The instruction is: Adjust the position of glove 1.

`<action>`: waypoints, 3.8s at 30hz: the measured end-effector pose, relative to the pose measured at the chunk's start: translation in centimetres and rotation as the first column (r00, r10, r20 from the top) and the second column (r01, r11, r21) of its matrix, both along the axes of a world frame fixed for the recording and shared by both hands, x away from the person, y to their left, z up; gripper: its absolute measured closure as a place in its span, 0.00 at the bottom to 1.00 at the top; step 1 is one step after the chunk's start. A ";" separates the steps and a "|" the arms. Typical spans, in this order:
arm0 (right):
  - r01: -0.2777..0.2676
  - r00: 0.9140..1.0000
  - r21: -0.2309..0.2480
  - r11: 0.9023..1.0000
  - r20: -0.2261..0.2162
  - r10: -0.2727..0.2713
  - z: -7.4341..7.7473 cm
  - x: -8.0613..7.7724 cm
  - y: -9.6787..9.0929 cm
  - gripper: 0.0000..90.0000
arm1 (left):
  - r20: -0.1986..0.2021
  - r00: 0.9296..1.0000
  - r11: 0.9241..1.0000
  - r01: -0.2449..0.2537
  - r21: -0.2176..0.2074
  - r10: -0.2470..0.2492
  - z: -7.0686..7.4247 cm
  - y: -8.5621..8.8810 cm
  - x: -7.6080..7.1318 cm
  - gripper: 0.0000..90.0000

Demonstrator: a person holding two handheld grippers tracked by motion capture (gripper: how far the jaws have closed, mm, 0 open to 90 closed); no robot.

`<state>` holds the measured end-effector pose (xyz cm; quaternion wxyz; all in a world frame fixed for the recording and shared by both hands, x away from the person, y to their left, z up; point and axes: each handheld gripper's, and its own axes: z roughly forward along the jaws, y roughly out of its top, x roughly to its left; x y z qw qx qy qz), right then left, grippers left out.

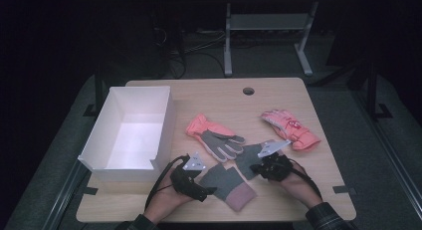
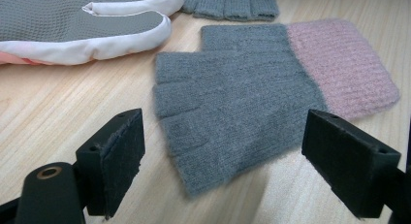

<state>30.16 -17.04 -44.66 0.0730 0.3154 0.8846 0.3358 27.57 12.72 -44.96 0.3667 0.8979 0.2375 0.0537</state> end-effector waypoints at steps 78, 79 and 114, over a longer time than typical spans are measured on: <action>0.140 0.990 0.019 0.990 -0.039 -0.139 -0.5 -0.6 -6.6 0.79 | -0.009 1.000 1.000 0.007 0.010 -0.007 -0.3 -0.3 0.0 0.17; 0.139 0.989 0.013 0.990 -0.044 -0.138 -0.7 -0.5 -6.6 0.79 | -0.009 1.000 1.000 0.007 0.010 -0.006 -0.3 -0.3 0.0 0.17; 0.140 0.990 0.155 0.978 -0.005 -0.141 2.5 -3.1 -4.9 0.97 | -0.006 1.000 1.000 0.000 0.004 0.000 0.1 0.4 -0.9 0.17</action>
